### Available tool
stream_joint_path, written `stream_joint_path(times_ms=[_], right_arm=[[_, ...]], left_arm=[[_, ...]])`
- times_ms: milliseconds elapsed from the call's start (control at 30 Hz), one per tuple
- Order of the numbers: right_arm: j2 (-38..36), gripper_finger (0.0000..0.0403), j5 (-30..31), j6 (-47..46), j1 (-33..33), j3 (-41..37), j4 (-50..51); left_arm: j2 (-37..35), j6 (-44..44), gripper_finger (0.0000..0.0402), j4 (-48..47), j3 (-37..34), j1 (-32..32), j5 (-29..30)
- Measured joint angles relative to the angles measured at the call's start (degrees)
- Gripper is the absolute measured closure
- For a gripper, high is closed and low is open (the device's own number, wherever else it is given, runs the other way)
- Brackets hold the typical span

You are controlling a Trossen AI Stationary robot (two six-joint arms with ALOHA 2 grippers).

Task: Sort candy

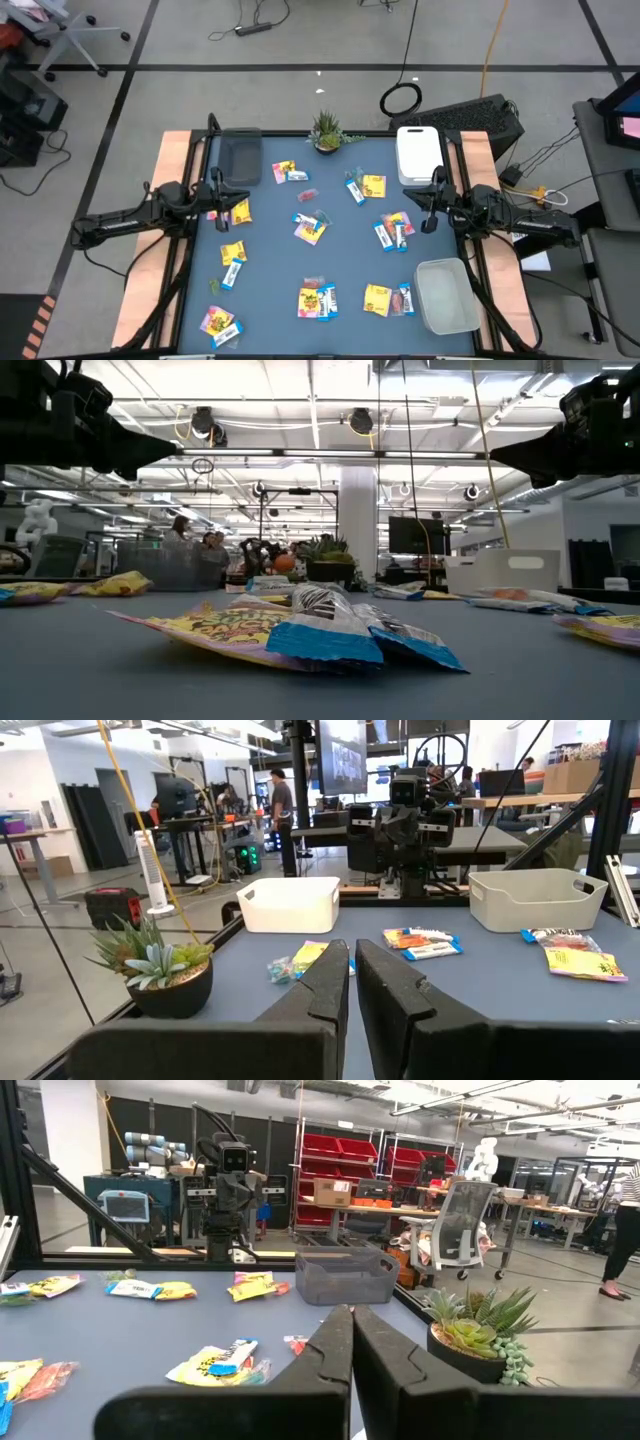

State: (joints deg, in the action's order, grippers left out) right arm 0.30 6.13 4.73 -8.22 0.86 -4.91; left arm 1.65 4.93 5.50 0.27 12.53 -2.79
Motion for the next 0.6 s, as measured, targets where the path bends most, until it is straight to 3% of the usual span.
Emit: stream_joint_path(times_ms=[300,600], right_arm=[[0.00,0.0403,0.00,0.00,0.01,0.00,0.00],[0.00,0.0403,0.00,0.00,0.01,0.00,0.00]], left_arm=[[0.00,0.00,0.0369,0.46,-0.02,-0.01,0.02],[0.15,-4.22,0.0369,8.63,0.04,-0.28,0.02]])
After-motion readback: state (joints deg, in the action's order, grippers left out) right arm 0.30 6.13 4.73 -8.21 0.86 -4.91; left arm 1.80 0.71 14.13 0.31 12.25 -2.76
